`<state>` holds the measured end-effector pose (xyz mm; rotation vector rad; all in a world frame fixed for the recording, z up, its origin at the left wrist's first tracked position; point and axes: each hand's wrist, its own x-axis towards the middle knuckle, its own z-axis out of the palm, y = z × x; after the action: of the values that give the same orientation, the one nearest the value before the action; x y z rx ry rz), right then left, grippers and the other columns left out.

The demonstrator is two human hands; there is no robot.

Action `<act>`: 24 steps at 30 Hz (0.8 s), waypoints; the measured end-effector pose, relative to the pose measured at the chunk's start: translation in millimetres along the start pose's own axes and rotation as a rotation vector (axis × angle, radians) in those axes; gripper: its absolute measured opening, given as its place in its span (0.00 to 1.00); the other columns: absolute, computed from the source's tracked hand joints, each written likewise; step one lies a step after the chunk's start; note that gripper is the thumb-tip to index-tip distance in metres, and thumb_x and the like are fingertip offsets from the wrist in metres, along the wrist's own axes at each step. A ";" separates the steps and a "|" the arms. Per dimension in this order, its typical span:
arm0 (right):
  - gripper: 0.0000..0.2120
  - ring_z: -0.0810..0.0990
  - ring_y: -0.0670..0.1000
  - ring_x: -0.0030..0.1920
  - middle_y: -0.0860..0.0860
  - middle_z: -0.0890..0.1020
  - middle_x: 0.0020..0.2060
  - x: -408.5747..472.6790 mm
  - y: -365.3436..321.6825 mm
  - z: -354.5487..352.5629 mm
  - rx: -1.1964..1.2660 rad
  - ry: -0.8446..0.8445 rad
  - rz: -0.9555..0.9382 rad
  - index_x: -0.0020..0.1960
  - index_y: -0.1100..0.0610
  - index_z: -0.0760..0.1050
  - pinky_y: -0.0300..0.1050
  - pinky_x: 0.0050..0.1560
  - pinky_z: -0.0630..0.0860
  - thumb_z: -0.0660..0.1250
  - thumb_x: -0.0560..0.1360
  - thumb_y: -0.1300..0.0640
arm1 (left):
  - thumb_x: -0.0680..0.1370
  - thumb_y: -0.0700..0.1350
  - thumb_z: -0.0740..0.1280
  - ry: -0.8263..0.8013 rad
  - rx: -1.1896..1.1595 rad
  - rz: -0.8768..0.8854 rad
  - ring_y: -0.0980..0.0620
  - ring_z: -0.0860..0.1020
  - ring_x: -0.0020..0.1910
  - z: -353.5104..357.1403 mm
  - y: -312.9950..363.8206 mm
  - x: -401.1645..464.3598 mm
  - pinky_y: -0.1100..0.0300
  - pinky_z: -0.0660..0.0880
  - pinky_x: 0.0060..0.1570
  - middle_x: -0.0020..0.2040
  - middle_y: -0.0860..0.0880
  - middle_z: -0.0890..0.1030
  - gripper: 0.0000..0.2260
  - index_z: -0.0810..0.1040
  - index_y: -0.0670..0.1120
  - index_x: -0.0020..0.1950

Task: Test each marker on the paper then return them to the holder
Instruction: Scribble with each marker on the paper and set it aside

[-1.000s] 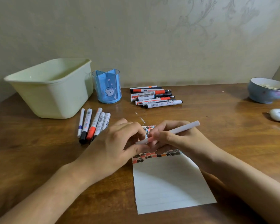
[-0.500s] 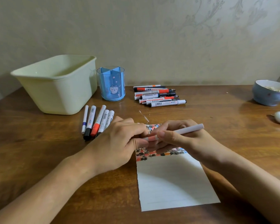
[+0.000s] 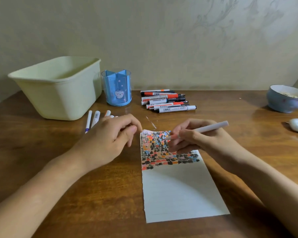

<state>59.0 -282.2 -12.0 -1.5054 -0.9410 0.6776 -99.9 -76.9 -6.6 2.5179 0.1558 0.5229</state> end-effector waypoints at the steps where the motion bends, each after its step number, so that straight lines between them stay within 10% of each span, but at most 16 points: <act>1: 0.09 0.87 0.61 0.45 0.63 0.86 0.43 0.1 0.1 0.8 0.001 0.004 0.010 0.50 0.66 0.79 0.48 0.45 0.83 0.66 0.78 0.60 | 0.83 0.47 0.59 0.006 0.037 -0.016 0.58 0.78 0.45 1.6 -1.2 -0.2 0.69 0.71 0.41 0.37 0.56 0.79 0.09 0.75 0.58 0.48; 8: 0.13 0.86 0.59 0.41 0.59 0.86 0.40 -1.5 1.0 5.2 -0.090 0.017 0.006 0.49 0.65 0.80 0.48 0.41 0.82 0.70 0.76 0.53 | 0.84 0.41 0.54 -0.170 0.197 -0.027 0.66 0.71 0.51 9.6 -3.1 0.4 0.69 0.68 0.44 0.46 0.59 0.73 0.13 0.73 0.56 0.47; 11: 0.13 0.86 0.60 0.41 0.59 0.86 0.39 -1.9 1.3 7.7 -0.125 0.005 -0.002 0.49 0.64 0.79 0.51 0.42 0.83 0.69 0.74 0.53 | 0.82 0.56 0.55 -0.259 0.162 -0.039 0.64 0.72 0.50 7.6 -0.7 -0.7 0.63 0.70 0.47 0.49 0.60 0.73 0.10 0.73 0.60 0.59; 16: 0.10 0.87 0.58 0.42 0.58 0.87 0.41 -1.5 4.8 9.7 -0.189 -0.028 0.014 0.49 0.63 0.81 0.52 0.44 0.85 0.71 0.74 0.56 | 0.65 0.80 0.57 -0.478 0.407 -0.007 0.66 0.66 0.49 10.5 -2.3 -2.0 0.64 0.64 0.43 0.48 0.65 0.63 0.44 0.54 0.64 0.77; 24: 0.11 0.87 0.55 0.41 0.56 0.86 0.42 -2.5 8.4 14.5 -0.337 -0.079 -0.098 0.49 0.58 0.82 0.47 0.40 0.84 0.73 0.71 0.53 | 0.64 0.80 0.58 -0.537 0.456 -0.051 0.58 0.65 0.54 16.7 3.7 -4.3 0.60 0.67 0.55 0.51 0.60 0.62 0.48 0.50 0.62 0.79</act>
<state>46.9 -276.9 -22.8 -1.7223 -1.2280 0.5281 -97.3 -89.3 -18.9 2.9830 0.1444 -0.2521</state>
